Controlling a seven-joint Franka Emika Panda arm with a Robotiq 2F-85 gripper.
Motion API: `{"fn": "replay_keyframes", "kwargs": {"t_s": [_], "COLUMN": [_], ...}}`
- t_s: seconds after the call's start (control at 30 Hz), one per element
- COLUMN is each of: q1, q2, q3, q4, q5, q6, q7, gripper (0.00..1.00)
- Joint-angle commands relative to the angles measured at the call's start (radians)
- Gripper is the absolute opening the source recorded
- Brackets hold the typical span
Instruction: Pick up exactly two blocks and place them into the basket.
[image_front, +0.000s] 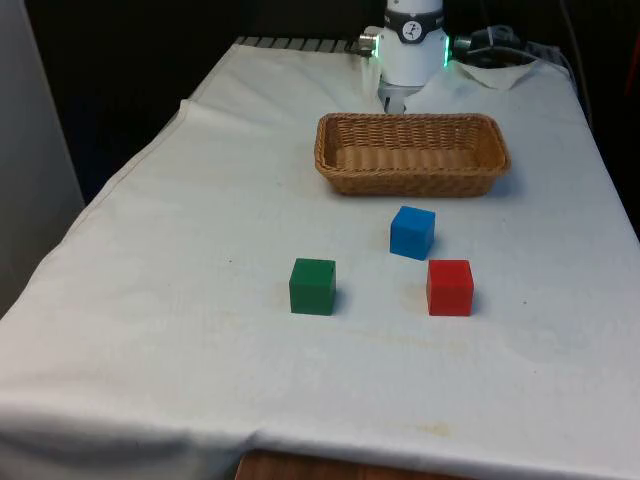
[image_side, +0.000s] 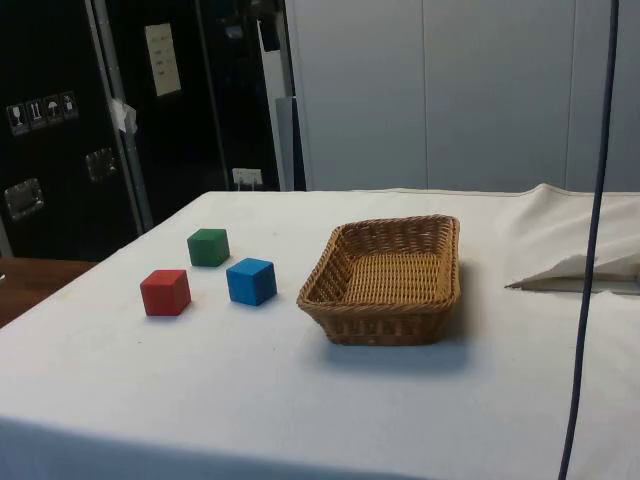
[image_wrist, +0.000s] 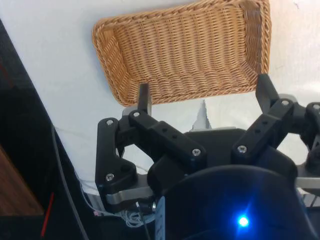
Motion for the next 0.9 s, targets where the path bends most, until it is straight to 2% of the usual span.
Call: {"fn": "replay_keyframes", "kwargs": {"t_s": [0.0, 0.27, 0.3, 0.37, 0.53, 0.57, 0.63, 0.83, 0.87], "q1": [0.000, 0.003, 0.000, 0.002, 0.001, 0.000, 0.002, 0.001, 0.003], "q2": [0.000, -0.069, -0.052, -0.093, -0.133, -0.132, -0.135, -0.115, -0.089], "q3": [-0.001, 0.003, 0.001, 0.007, 0.013, 0.011, 0.015, 0.021, 0.024], "q4": [-0.002, -0.089, -0.070, -0.122, -0.195, -0.191, -0.214, -0.231, -0.224], "q5": [0.000, -0.037, -0.022, -0.054, -0.074, -0.066, -0.075, -0.066, -0.049], "q6": [-0.001, 0.026, 0.009, 0.037, 0.075, 0.062, 0.095, 0.139, 0.161], "q7": [-0.001, 0.013, 0.002, 0.020, 0.031, 0.023, 0.033, 0.030, 0.032], "gripper": [1.00, 1.00, 1.00, 1.00, 1.00, 1.00, 1.00, 1.00, 1.00]}}
